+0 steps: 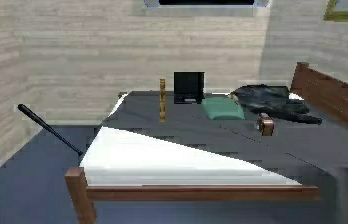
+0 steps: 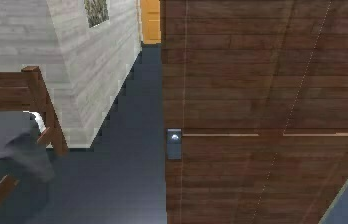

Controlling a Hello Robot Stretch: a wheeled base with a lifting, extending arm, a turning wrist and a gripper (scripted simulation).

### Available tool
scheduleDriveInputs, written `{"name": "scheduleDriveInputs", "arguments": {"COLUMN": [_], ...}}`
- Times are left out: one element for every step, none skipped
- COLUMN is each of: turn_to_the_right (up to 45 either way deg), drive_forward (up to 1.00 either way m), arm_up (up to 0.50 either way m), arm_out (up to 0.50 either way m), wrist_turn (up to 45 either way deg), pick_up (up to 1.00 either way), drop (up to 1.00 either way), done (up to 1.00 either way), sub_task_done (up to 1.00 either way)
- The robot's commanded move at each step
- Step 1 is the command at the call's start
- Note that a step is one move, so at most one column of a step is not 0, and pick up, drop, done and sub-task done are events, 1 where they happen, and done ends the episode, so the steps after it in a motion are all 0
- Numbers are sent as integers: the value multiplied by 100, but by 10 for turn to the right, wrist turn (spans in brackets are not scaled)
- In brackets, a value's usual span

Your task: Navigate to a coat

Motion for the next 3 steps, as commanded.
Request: {"name": "scheduleDriveInputs", "arguments": {"turn_to_the_right": [-90,0,450], "drive_forward": [0,15,0], "arm_up": [0,0,0], "arm_out": [0,0,0], "wrist_turn": [0,0,0], "pick_up": [0,0,0], "drop": [0,0,0], "done": [0,0,0], "sub_task_done": [0,0,0]}}
